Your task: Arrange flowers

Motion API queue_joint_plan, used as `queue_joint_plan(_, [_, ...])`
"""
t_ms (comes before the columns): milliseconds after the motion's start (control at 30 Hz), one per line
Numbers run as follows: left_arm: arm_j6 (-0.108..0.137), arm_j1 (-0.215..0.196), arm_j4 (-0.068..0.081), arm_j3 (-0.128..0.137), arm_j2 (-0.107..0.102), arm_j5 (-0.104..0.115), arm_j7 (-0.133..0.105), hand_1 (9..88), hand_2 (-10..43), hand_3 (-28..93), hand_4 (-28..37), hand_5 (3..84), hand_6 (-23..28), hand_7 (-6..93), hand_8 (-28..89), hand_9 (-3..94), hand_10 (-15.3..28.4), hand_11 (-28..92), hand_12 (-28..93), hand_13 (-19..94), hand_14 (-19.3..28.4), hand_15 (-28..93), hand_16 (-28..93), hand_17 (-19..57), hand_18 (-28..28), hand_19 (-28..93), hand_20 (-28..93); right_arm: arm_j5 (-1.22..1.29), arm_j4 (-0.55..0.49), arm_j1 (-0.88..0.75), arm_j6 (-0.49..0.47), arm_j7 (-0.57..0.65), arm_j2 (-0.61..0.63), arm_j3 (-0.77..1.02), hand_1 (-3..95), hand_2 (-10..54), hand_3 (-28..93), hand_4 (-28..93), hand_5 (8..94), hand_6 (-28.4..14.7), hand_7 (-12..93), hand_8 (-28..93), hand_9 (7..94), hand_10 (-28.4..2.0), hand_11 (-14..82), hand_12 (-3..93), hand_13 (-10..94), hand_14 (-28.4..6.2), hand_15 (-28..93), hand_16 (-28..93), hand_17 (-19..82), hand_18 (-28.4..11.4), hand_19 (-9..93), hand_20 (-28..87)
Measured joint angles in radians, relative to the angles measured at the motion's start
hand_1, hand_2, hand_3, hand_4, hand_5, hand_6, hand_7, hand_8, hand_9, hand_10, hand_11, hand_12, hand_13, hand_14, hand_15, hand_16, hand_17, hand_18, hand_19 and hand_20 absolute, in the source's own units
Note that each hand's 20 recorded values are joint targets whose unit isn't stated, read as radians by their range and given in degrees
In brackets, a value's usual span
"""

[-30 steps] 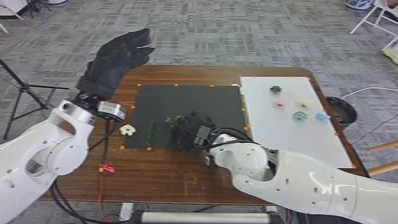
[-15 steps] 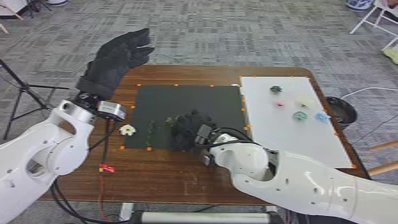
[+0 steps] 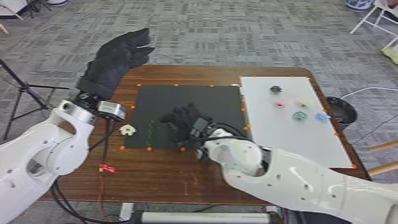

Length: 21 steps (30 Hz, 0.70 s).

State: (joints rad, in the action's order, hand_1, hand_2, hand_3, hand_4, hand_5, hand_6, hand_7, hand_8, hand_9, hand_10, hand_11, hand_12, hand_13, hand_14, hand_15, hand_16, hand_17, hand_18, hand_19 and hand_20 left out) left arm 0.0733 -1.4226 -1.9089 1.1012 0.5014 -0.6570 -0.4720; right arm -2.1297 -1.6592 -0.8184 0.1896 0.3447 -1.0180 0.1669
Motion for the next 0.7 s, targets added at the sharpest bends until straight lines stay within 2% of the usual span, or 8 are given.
queue_joint_plan(67, [0.001, 0.000, 0.000, 0.001, 0.000, 0.000, -0.001, 25.2, -2.6, 68, -25.5, 29.3, 2.5, 18.4, -8, 22.2, 10.6, 19, 20, 18, 13.1, 28, 6, -10.0, 19.9, 37, 14, -0.001, 0.008, 0.013, -0.040, 0.007, -0.020, 0.000, 36.5, -5.3, 93, -22, 26.1, 3.9, 19, -13, 38.8, -15.4, 60.6, 55.7, 41, -14.6, 84, 41, 15, -21.1, 77, 56])
queue_joint_plan(133, [0.003, 0.000, 0.000, 0.001, 0.000, 0.000, -0.002, 25.1, -2.6, 69, -25.4, 29.3, 2.6, 18.5, -8, 22.2, 10.6, 19, 20, 18, 13.1, 28, 6, -9.9, 19.9, 37, 14, -0.003, 0.018, 0.032, -0.114, 0.012, -0.044, 0.000, 40.0, -8.0, 93, -22, 22.5, 3.9, 17, -13, 45.8, -13.4, 57.8, 58.8, 47, -14.0, 83, 44, 18, -21.7, 78, 56])
queue_joint_plan(233, [0.006, 0.008, 0.002, -0.005, -0.001, 0.000, -0.003, 25.2, -2.5, 68, -25.5, 29.3, 2.5, 18.4, -8, 22.2, 10.6, 19, 20, 18, 13.1, 28, 6, -9.9, 20.0, 37, 14, -0.003, 0.040, 0.074, -0.229, 0.010, -0.087, -0.011, 40.5, -7.5, 93, -20, 20.8, 3.9, 16, -12, 53.7, -13.0, 59.2, 56.3, 54, -13.3, 84, 45, 21, -22.7, 81, 57])
queue_joint_plan(300, [0.007, 0.019, 0.002, -0.015, -0.002, 0.000, -0.004, 25.2, -2.5, 68, -25.4, 29.3, 2.5, 18.4, -8, 22.2, 10.6, 19, 20, 18, 13.1, 28, 6, -9.9, 20.0, 38, 14, -0.001, 0.066, 0.113, -0.267, 0.005, -0.119, -0.040, 40.4, -7.0, 93, -19, 20.2, 4.1, 16, -12, 57.9, -12.9, 61.4, 51.5, 57, -12.5, 86, 43, 24, -23.1, 83, 56])
queue_joint_plan(433, [0.007, 0.054, 0.006, -0.050, -0.005, 0.000, -0.005, 25.3, -2.6, 68, -25.4, 29.3, 2.5, 18.3, -8, 22.2, 10.6, 19, 20, 18, 13.1, 28, 6, -9.9, 20.0, 37, 14, 0.006, 0.127, 0.193, -0.268, -0.010, -0.183, -0.109, 39.6, -5.6, 93, -15, 19.7, 3.9, 15, -11, 65.3, -11.6, 64.1, 43.9, 66, -11.7, 89, 37, 30, -23.7, 88, 56])
queue_joint_plan(500, [0.007, 0.073, 0.008, -0.069, -0.006, 0.000, -0.005, 25.2, -2.6, 68, -25.4, 29.3, 2.5, 18.3, -8, 22.3, 10.6, 19, 20, 18, 13.1, 28, 6, -9.9, 20.0, 37, 14, 0.011, 0.146, 0.218, -0.266, -0.015, -0.209, -0.123, 39.2, -5.1, 93, -13, 19.7, 3.9, 14, -11, 67.1, -11.8, 64.5, 43.0, 67, -11.4, 90, 35, 31, -23.9, 90, 55])
queue_joint_plan(700, [0.005, 0.113, 0.011, -0.098, -0.006, -0.001, -0.006, 25.3, -2.6, 68, -25.4, 29.4, 2.6, 18.3, -8, 22.2, 10.7, 19, 20, 18, 13.1, 28, 6, -9.9, 20.0, 38, 14, 0.013, 0.163, 0.273, -0.268, -0.017, -0.266, -0.160, 36.3, -0.3, 93, -7, 21.5, 4.6, 17, -13, 72.4, -11.5, 66.5, 42.6, 72, -11.1, 93, 33, 35, -24.8, 93, 55])
